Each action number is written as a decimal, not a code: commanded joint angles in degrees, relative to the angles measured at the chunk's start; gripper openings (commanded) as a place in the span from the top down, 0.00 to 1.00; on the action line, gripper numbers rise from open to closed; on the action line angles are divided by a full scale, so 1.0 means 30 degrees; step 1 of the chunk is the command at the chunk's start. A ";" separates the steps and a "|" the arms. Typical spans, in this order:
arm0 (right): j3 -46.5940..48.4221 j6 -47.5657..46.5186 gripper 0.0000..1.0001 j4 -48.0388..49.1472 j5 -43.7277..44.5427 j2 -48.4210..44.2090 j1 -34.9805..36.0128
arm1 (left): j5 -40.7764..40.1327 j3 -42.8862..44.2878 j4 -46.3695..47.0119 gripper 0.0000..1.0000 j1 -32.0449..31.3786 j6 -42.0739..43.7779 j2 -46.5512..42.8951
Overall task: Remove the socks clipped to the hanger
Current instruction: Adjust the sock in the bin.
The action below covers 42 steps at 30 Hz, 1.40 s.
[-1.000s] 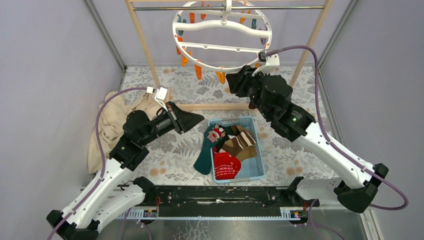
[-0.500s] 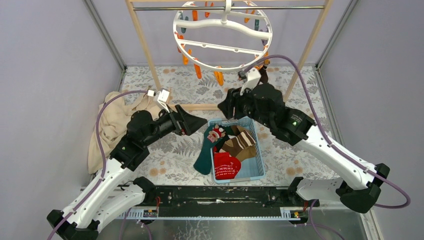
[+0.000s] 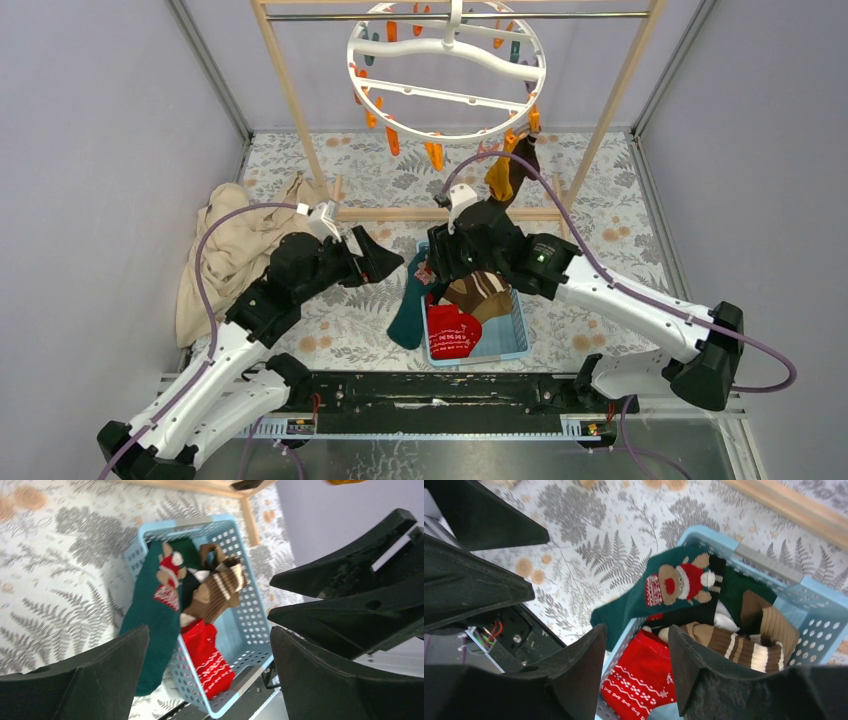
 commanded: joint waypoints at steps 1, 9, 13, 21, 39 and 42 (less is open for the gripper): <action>-0.0798 0.0524 0.44 0.1053 -0.0632 0.0416 0.0183 | -0.1124 -0.1080 -0.0975 0.01 -0.0062 -0.0350 -0.0225; -0.1171 0.1111 0.44 0.1645 -0.1178 0.2203 0.0292 | -0.2413 -0.2303 -0.1715 0.01 -0.0084 -0.0863 -0.1111; -0.1098 0.1265 0.44 0.1787 -0.1259 0.3105 0.0383 | -0.2286 -0.2817 -0.1854 0.01 -0.0065 -0.0864 -0.0717; -0.1207 0.1648 0.45 0.2269 -0.1115 0.4415 0.0476 | -0.1720 -0.3692 -0.1592 0.01 -0.0072 -0.0918 -0.0372; -0.0344 0.1650 0.56 0.2421 0.0038 0.6570 0.0564 | -0.1484 -0.4003 -0.1261 0.01 -0.0074 -0.0951 -0.0440; -0.0210 0.1611 0.62 0.2594 0.0000 0.6622 0.0550 | -0.1481 -0.3989 -0.1257 0.01 -0.0084 -0.0922 -0.0485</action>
